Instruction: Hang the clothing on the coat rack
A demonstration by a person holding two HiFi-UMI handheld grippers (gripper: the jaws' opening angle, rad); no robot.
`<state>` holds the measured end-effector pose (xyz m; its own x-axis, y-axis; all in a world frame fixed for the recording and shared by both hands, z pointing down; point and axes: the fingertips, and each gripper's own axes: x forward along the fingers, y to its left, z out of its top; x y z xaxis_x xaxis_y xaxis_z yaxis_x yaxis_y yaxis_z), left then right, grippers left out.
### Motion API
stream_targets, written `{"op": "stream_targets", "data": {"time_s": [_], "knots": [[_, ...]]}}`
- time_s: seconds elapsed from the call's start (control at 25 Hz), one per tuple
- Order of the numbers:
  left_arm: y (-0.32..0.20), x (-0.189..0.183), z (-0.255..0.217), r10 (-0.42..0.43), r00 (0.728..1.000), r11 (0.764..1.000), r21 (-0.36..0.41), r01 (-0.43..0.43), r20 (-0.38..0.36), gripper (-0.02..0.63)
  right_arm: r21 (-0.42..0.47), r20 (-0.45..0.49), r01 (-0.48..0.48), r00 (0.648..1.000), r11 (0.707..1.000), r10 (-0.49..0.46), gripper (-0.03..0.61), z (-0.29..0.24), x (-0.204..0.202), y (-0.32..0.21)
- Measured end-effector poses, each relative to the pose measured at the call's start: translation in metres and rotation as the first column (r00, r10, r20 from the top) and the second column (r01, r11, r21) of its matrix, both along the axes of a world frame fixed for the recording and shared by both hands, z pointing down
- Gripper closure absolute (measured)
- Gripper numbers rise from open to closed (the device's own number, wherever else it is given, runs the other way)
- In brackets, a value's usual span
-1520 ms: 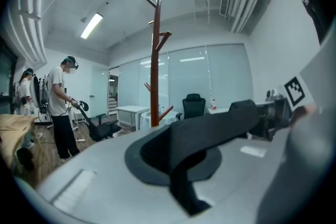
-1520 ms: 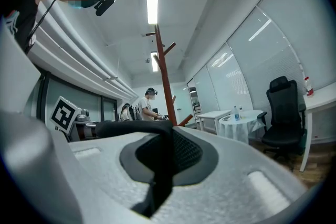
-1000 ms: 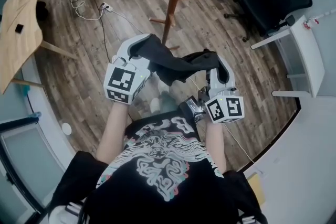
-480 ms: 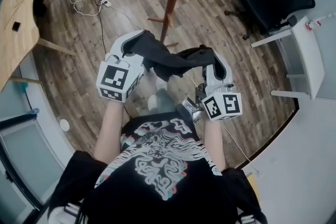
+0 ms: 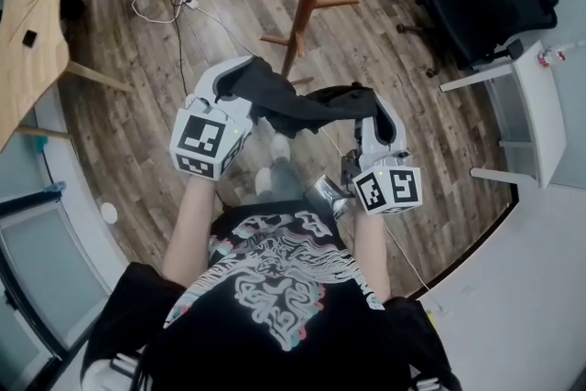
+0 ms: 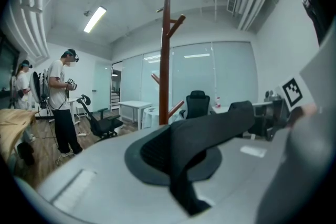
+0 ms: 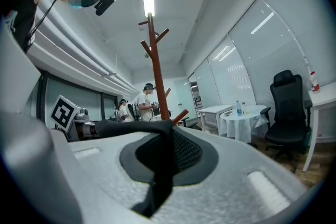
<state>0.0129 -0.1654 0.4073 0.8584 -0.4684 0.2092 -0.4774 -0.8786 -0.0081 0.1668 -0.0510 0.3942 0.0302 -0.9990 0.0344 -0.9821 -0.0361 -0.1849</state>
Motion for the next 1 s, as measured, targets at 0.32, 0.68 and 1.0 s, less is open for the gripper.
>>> {"op": "stream_targets", "data": {"time_s": [0.32,0.68,1.0], "knots": [[-0.028,0.008,0.011,-0.029,0.999,0.999,-0.020,0.029,0.019,0.614,-0.014,0.008,0.027,1.000,1.000,-0.027,0.565,0.011,0.010,-0.030],[-0.059,0.017,0.012,-0.047,0.999,0.999,-0.019,0.048,0.023,0.614,-0.021,0.013,0.057,0.998,0.998,-0.056,0.565,0.013,0.022,-0.066],[-0.079,0.023,0.010,-0.068,0.997,0.997,-0.021,0.068,0.023,0.614,-0.018,0.010,0.078,0.997,0.997,-0.077,0.565,0.011,0.030,-0.089]]}}
